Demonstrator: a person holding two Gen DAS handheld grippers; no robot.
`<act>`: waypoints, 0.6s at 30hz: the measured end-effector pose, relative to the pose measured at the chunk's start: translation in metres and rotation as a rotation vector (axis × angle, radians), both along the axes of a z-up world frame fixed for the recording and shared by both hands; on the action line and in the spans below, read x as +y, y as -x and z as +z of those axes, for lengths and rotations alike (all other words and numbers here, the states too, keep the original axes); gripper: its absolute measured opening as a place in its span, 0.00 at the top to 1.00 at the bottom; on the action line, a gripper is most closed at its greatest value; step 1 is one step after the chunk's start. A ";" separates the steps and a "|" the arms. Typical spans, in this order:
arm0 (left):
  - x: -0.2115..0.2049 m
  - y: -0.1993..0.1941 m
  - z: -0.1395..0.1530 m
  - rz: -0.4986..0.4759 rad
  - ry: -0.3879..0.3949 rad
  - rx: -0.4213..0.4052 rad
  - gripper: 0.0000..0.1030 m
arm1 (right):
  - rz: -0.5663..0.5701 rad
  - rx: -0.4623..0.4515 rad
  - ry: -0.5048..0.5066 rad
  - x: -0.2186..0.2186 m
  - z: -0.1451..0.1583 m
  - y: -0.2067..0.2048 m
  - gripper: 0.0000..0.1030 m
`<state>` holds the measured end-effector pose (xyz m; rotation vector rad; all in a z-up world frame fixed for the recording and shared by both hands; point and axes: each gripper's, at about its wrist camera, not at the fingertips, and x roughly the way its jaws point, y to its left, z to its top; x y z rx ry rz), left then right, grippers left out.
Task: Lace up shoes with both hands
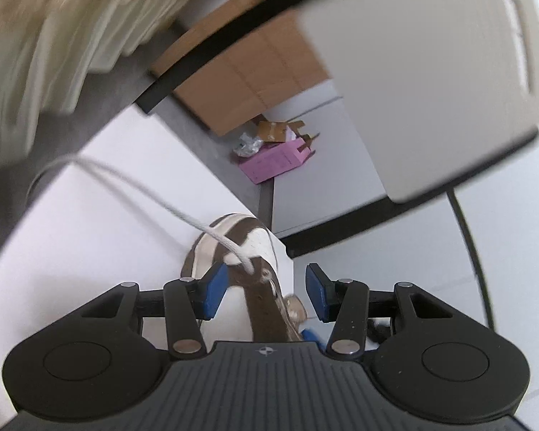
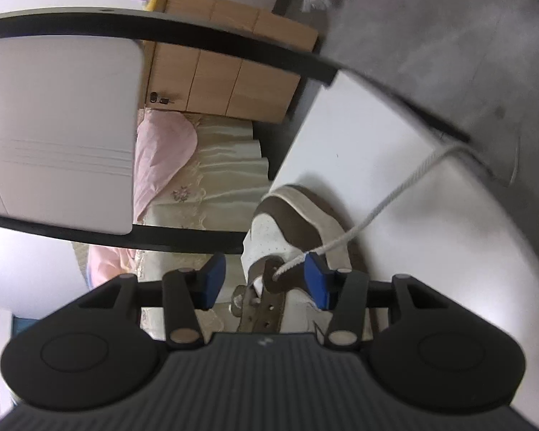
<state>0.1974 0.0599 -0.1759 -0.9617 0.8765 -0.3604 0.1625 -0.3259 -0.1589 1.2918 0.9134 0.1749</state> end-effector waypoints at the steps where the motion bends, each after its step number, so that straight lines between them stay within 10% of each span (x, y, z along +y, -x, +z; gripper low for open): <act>1: 0.001 -0.004 -0.007 0.016 0.018 0.022 0.49 | -0.007 0.026 0.008 0.002 -0.004 -0.002 0.51; 9: 0.003 -0.025 -0.038 0.116 0.130 0.074 0.53 | -0.070 0.060 0.058 0.010 -0.013 -0.017 0.52; 13: 0.002 -0.027 -0.036 0.096 0.162 0.046 0.81 | -0.133 0.058 0.107 0.008 -0.017 -0.015 0.92; 18: 0.000 -0.021 -0.024 0.088 0.110 0.002 0.97 | -0.160 -0.074 0.201 0.010 0.002 -0.010 0.98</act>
